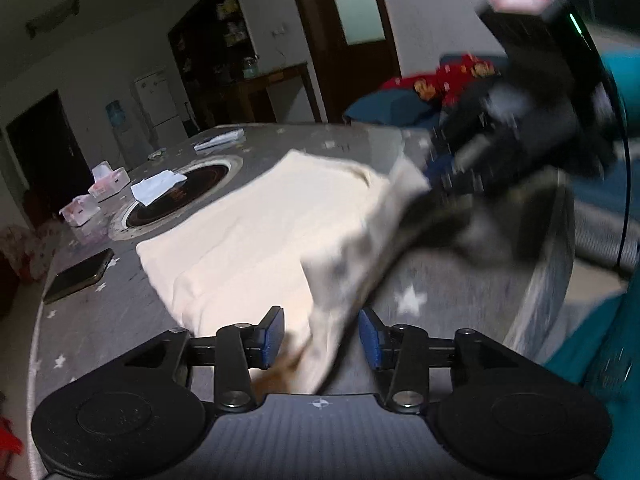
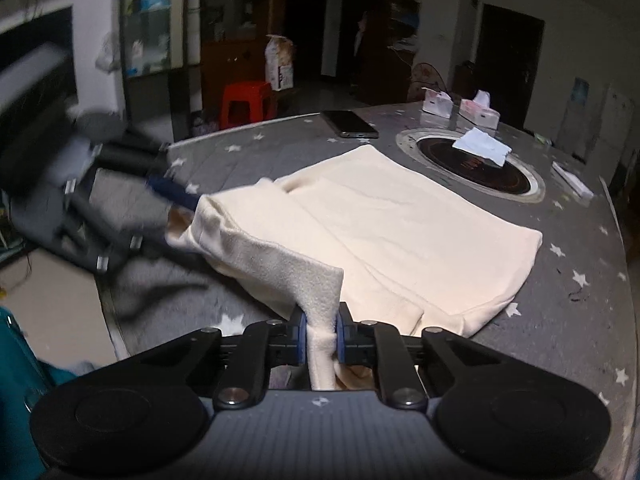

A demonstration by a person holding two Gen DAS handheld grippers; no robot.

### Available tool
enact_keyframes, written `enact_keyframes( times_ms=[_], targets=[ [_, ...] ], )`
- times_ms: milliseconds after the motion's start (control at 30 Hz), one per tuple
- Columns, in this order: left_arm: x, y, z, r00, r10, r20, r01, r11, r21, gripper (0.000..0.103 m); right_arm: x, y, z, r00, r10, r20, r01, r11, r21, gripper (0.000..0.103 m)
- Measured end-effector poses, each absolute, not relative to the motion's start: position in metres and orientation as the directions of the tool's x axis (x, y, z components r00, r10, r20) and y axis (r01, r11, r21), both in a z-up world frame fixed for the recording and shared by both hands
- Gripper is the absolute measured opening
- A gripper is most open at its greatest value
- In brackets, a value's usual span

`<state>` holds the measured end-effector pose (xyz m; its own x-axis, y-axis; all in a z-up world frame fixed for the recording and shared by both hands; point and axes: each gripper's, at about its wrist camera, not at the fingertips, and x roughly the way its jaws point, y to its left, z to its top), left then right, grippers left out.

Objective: Fold clothes

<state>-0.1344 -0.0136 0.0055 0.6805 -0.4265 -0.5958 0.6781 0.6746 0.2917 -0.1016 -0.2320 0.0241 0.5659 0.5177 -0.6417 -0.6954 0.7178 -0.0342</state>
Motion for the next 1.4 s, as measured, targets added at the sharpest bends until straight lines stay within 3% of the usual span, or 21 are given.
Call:
enact_keyframes(
  times_ms=[167,233,333,833,1200,1400],
  targets=[
    [-0.133,-0.014,-0.004,0.703,-0.403,-0.586,0.669,0.655,0.353,0.043,-0.099,-0.232,0.027,0.575,0.518,-0.633,-0.685,0.729,-0.025,0.011],
    [-0.127,-0.012,-0.004,0.692,-0.403,-0.599,0.674,0.659,0.334,0.018,-0.1,-0.231,0.025,0.582,0.512,-0.632,-0.679,0.733,-0.031,0.01],
    [-0.125,-0.006,-0.001,0.684,-0.413,-0.602,0.673,0.676,0.3,0.009,-0.106,-0.233,0.023,0.592,0.514,-0.62,-0.67,0.742,-0.025,0.01],
    [-0.187,0.006,0.072,0.644,-0.524,-0.557,0.693,0.708,0.136,0.008,-0.178,-0.258,0.093,0.575,0.597,-0.559,-0.711,0.703,0.02,0.009],
    [-0.086,-0.018,0.086,0.688,-0.479,-0.545,0.671,0.707,0.225,0.007,-0.097,-0.27,0.1,0.619,0.564,-0.547,-0.641,0.765,0.063,0.009],
    [-0.008,-0.037,0.061,0.706,-0.411,-0.577,0.628,0.74,0.24,0.007,-0.023,-0.269,0.084,0.635,0.499,-0.589,-0.59,0.806,0.048,0.009]
  ],
)
